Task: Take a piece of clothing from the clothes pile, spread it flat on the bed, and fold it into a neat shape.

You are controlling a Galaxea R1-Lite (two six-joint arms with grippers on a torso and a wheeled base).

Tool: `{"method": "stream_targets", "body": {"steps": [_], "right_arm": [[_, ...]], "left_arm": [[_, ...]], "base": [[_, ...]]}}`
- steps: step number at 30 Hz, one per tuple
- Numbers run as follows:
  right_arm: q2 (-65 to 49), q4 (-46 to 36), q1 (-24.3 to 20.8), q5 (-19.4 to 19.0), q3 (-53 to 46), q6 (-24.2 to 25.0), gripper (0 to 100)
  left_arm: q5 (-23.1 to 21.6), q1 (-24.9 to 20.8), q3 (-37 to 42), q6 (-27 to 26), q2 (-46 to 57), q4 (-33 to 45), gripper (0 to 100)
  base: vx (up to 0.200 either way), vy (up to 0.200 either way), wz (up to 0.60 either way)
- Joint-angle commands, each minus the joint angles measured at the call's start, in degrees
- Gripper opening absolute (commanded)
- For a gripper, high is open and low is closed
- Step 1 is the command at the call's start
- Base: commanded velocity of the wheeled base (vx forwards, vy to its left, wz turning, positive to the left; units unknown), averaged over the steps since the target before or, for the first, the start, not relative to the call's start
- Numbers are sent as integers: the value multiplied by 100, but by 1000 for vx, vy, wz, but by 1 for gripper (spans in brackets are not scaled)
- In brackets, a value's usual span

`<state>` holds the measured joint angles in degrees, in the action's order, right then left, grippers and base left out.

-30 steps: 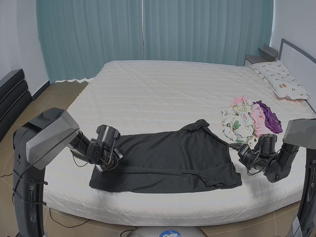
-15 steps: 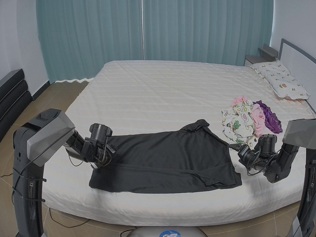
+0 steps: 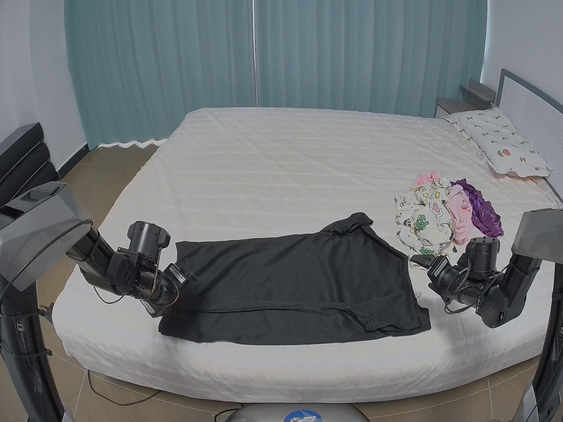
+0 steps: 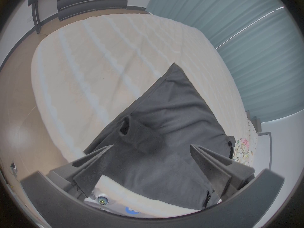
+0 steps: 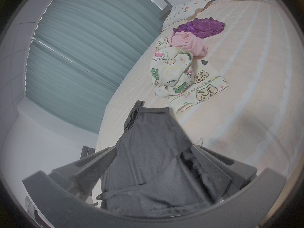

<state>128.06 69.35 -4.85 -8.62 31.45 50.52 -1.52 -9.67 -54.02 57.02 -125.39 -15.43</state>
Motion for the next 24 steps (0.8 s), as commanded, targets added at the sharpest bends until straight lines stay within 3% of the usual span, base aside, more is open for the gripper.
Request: {"method": "stream_targets", "body": {"steps": [1,9,14,24], "right_arm": [[-255,17,-359,282,-289,2,100],[-203,237,-640,502,-737,72,100],[-44,500,-596,581,-860,301,100],[61,562,-561,589,-860,371,100]], "left_arm": [[-41,-79,787,-15,305,-223,100],[-23,-88,1948,-15,305,-1638,100],[196,-114,1974,-24,243,-1832,100],[1014,-422,1631,-41,-416,-2245,100]], "base": [[0,0,0],[-25,0,0],[-200,0,0],[0,0,0]]}}
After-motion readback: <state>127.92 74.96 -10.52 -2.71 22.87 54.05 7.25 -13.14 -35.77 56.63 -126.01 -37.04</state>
